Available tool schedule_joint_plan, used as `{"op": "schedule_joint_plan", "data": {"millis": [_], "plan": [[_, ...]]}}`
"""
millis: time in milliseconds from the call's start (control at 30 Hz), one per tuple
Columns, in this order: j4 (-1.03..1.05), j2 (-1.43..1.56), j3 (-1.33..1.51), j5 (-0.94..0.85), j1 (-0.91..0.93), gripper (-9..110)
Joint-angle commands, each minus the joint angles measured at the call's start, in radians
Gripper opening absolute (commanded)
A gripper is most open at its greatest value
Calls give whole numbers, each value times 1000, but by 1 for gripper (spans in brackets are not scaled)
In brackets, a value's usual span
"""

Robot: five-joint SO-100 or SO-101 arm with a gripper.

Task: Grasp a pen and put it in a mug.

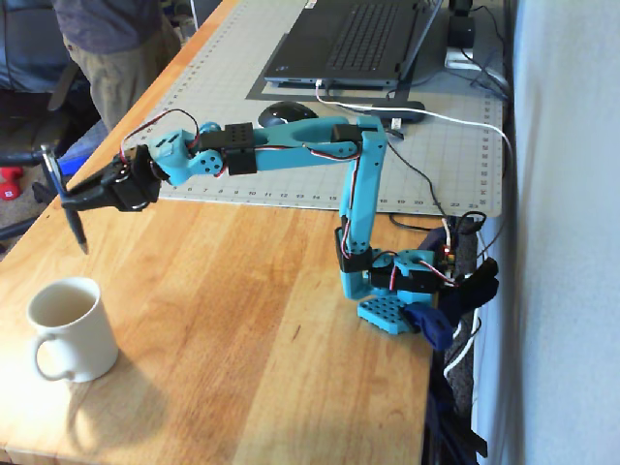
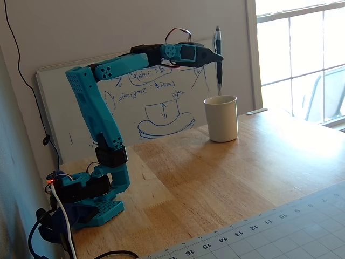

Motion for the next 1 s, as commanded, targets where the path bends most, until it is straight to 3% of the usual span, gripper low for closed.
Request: {"op": "schedule_joint_plan", "data": {"millis": [0,400,967], "plan": [[-169,25,-81,-11,-38,0],[-218,-209,-95,-25,-69,0],[-207,-222,-81,-11,-40,1]]}}
